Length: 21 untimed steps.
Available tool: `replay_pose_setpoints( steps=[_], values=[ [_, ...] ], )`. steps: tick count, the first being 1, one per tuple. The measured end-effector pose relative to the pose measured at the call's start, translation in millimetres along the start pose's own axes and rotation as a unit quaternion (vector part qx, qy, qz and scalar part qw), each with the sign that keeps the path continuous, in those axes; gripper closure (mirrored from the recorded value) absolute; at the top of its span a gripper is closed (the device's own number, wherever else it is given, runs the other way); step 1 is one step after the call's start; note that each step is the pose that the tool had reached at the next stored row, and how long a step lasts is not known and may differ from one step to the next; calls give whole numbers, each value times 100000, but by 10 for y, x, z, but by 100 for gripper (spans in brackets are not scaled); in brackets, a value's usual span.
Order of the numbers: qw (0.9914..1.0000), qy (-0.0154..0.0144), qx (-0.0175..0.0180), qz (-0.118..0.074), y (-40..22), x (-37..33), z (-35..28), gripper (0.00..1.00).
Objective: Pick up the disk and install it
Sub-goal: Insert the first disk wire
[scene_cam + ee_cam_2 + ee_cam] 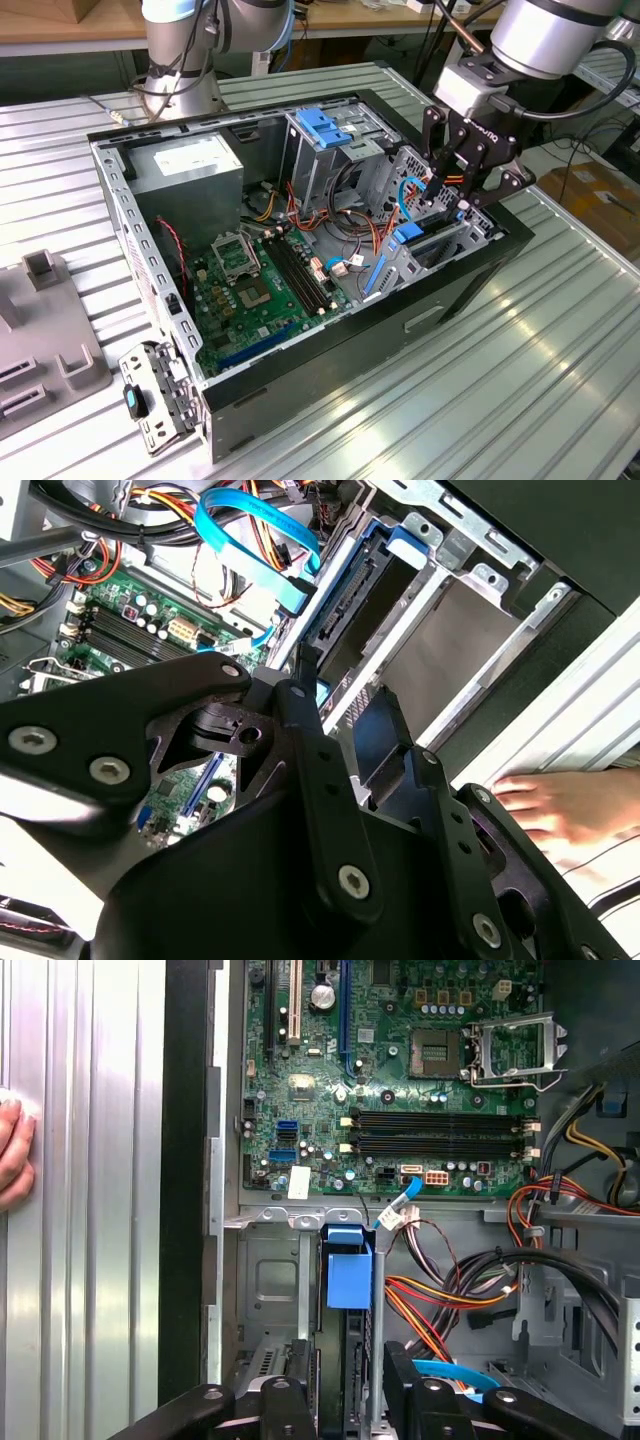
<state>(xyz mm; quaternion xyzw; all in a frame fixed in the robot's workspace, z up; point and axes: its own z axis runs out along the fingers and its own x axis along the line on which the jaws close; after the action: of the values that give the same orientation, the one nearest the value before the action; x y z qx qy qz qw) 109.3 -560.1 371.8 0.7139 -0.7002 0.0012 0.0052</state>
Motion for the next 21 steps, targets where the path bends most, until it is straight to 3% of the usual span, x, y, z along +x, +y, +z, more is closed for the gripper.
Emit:
replay_pose_setpoints(
  steps=[14, 21],
  values=[
    [100000, -4, -1, 2, 0, 0, -14, 58],
    [100000, -4, 0, 6, -4, -74, -15, 58]
  ],
)
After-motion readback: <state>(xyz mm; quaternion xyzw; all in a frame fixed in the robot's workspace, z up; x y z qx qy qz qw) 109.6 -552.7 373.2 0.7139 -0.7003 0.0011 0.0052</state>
